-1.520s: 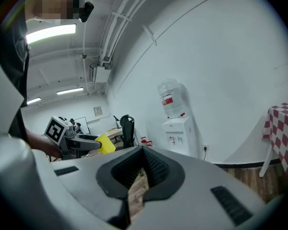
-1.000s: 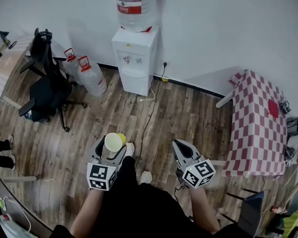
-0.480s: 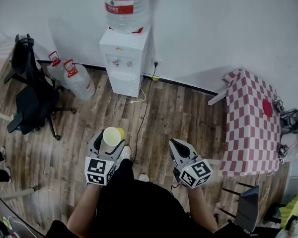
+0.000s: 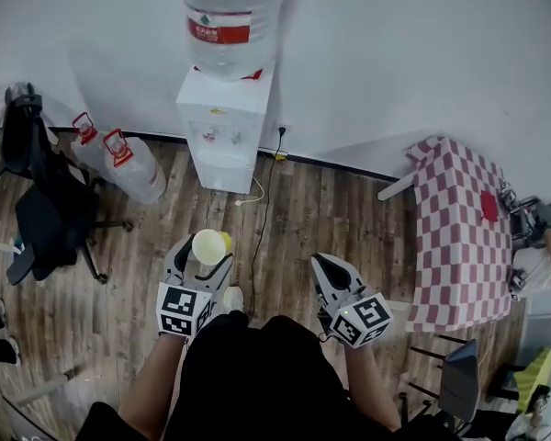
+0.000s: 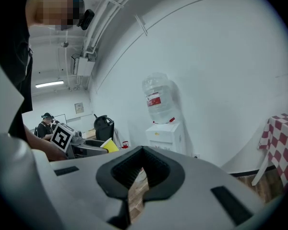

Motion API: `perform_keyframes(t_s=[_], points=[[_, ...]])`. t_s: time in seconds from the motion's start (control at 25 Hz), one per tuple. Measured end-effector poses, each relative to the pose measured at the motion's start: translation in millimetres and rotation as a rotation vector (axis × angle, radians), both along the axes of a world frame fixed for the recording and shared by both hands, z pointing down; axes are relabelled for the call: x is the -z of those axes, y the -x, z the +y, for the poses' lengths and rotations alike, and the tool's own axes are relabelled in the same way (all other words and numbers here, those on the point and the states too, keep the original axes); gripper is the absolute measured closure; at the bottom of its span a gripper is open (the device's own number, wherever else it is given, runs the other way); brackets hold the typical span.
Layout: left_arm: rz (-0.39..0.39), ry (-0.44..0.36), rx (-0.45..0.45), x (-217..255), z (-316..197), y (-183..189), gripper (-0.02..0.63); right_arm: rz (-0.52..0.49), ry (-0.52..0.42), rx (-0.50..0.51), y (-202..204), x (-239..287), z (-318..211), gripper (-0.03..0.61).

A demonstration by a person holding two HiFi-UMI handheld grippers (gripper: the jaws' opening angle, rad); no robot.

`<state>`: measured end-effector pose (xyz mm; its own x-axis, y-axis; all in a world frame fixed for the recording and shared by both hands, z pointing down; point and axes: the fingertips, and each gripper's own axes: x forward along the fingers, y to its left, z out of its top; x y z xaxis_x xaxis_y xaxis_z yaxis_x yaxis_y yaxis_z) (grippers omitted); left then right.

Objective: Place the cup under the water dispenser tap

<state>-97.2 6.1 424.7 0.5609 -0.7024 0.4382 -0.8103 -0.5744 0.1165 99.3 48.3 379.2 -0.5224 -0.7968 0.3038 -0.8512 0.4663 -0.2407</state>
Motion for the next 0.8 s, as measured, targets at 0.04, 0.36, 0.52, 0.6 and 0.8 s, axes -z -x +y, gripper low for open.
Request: perform_keyframes(t_s=[0.04, 0.36, 0.52, 0.6, 0.8], points=[[0.006, 0.004, -0.006, -0.6, -4.1, 4.1, 0.244, 0.0, -0.001, -0.005, 5.6, 1.4, -2.4, 0.568], [-0.009, 0.032, -0.022, -22.8, -51.9, -2.3, 0.244, 0.0, 0.033, 0.049, 23.2, -17.6, -47.2, 0.568], [-0.024, 0.053, -0.007, -32.7, -60.2, -12.4, 0.244, -0.009, 0.05, 0.089, 22.2, -23.4, -68.7, 0.568], [-0.031, 0.057, 0.014, -38.9, -67.8, -16.3, 0.244, -0.012, 0.058, 0.129, 23.7, -29.3, -81.5, 0.568], [-0.044, 0.071, 0.103, -50.9, -98.2, -20.9, 0.244, 0.012, 0.065, 0.264, 33.2, -42.0, -122.4, 0.568]])
